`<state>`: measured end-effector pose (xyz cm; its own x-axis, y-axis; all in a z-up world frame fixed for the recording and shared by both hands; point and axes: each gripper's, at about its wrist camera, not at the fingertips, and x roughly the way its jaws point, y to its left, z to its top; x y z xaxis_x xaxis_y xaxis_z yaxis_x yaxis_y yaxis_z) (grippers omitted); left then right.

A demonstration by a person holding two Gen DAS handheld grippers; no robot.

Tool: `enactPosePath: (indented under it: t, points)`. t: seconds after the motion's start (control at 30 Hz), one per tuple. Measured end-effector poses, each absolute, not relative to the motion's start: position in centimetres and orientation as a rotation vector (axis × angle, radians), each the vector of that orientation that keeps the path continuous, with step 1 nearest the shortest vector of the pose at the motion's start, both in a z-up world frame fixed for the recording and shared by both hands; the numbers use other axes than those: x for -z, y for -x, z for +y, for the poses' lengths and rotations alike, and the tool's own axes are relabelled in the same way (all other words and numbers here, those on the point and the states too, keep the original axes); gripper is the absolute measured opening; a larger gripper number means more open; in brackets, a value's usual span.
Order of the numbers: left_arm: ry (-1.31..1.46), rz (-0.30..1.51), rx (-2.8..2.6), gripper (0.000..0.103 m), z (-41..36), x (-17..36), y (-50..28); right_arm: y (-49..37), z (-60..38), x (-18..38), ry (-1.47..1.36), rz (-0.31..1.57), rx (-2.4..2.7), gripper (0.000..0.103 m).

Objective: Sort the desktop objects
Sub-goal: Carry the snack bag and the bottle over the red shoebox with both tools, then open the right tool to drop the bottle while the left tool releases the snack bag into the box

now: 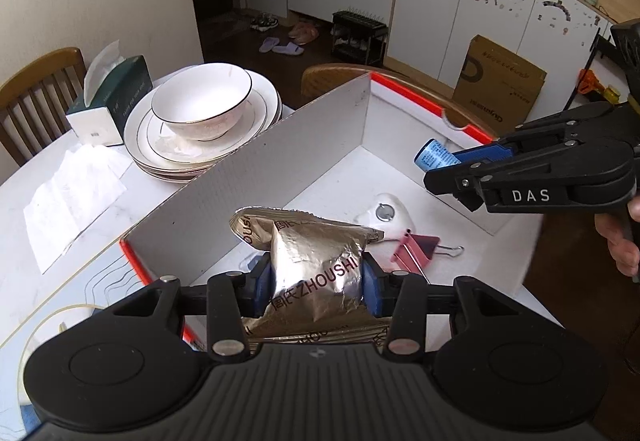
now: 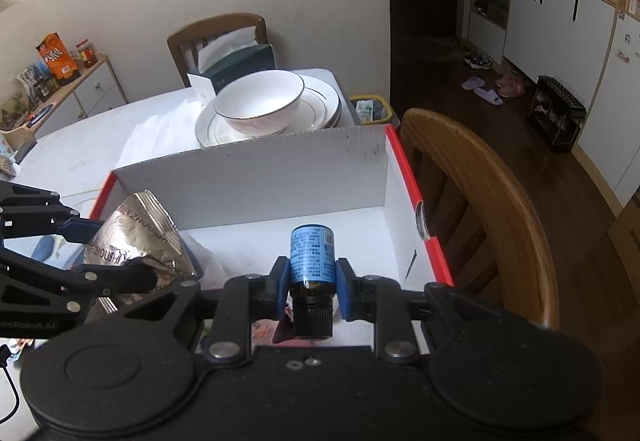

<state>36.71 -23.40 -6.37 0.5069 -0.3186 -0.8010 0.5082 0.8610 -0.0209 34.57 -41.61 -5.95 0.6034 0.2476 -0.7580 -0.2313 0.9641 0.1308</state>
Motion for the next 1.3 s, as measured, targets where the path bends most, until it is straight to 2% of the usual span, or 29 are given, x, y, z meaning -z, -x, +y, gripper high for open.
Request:
enactPosePath:
  t: [0.6, 1.07, 1.3]
  points:
    - [-0.296, 0.995, 0.528, 0.043, -25.7, 9.6, -41.3, -40.5, -39.5, 8.8, 0.082, 1.014, -0.295, 0.022]
    - [-0.295, 1.037, 0.531, 0.043, -25.7, 10.7, -42.3, -41.8, -38.1, 10.8, 0.110, 1.102, -0.299, 0.022]
    - [-0.291, 1.031, 0.532, 0.048, -25.7, 10.8, -42.2, -41.8, -38.3, 11.1, 0.103, 1.106, -0.294, 0.025]
